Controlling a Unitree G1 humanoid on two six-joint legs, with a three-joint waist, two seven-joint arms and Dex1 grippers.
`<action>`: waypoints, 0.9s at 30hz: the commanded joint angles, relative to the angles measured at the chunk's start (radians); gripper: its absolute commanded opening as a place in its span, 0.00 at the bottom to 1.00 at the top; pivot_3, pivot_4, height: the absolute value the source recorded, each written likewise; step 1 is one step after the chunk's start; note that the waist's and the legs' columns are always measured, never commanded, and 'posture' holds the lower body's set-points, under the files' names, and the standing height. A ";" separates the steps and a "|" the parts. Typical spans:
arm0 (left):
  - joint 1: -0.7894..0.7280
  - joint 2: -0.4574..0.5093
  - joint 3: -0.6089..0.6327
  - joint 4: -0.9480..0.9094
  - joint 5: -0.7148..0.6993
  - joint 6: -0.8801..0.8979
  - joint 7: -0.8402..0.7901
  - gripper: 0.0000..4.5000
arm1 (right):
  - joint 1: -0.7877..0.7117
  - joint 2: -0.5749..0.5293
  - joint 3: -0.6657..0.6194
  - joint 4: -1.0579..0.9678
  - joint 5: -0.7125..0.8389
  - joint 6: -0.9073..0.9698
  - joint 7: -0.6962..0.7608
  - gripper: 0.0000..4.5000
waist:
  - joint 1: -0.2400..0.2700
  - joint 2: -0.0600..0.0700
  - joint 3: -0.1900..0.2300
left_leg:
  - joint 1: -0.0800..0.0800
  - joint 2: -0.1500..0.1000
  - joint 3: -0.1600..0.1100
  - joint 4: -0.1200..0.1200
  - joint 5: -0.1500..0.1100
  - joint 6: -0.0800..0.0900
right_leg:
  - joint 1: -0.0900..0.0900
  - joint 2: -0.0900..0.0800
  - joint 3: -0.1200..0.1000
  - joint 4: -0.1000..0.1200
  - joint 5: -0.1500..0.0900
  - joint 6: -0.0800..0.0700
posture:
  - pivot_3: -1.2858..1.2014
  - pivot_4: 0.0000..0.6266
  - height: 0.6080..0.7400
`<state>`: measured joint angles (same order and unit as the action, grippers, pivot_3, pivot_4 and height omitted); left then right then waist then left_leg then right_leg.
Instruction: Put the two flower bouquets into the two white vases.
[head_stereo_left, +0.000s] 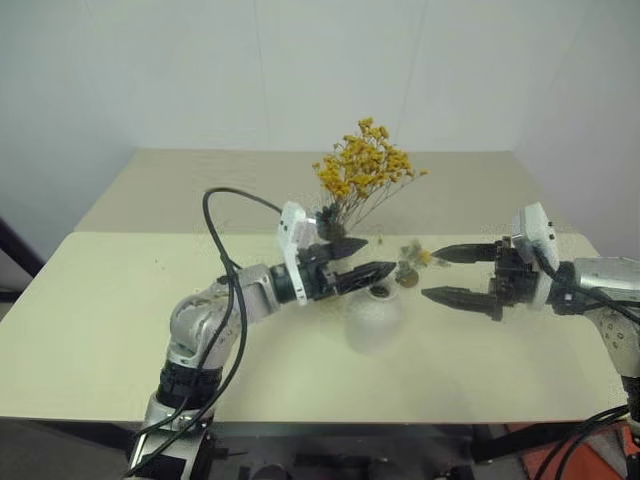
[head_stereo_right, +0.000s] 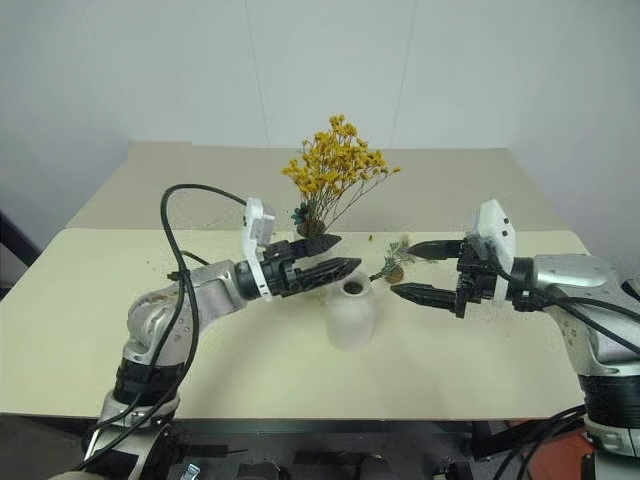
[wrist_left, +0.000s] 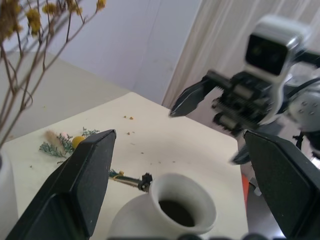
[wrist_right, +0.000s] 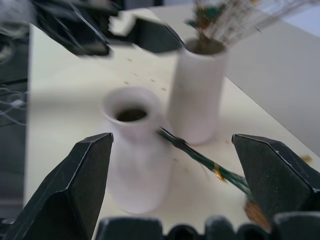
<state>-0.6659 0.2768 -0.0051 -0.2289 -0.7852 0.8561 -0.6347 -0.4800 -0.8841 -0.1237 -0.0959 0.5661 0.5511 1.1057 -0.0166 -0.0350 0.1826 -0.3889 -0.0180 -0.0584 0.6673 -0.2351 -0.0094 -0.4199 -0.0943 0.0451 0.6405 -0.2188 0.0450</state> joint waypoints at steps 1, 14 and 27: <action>-0.059 0.087 0.049 -0.055 -0.079 0.096 -0.027 0.99 | -0.066 0.007 0.011 0.047 -0.061 0.104 -0.142 1.00 | -0.006 0.000 0.000 | 0.000 0.000 0.000 0.000 0.000 0.000 | 0.000 0.000 0.000 0.000 0.000 0.000 | 0.52 0.24 1.00; -0.164 0.261 0.049 -0.054 -0.129 0.212 -0.076 0.99 | -0.652 0.161 0.192 0.494 -0.110 0.942 -0.406 1.00 | -0.022 0.001 0.000 | -0.002 0.000 0.000 -0.001 0.000 0.000 | -0.002 0.000 0.000 -0.001 0.000 -0.001 | 0.52 0.24 1.00; -0.092 0.267 0.092 -0.128 -0.160 0.223 -0.002 0.99 | -0.870 0.348 0.254 1.081 -0.260 0.745 -0.379 1.00 | -0.031 0.001 0.000 | -0.005 0.000 0.000 -0.002 0.000 0.000 | -0.005 0.000 0.000 -0.003 0.000 -0.001 | 0.52 0.24 1.00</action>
<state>-0.7602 0.5335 0.0564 -0.3217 -0.9293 1.0757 -0.6462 -1.3119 -0.5425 0.1573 0.9445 0.3203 1.3297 0.7166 -0.0478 -0.0342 0.1829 -0.3940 -0.0180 -0.0584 0.6655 -0.2353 -0.0090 -0.4248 -0.0942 0.0453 0.6378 -0.2185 0.0444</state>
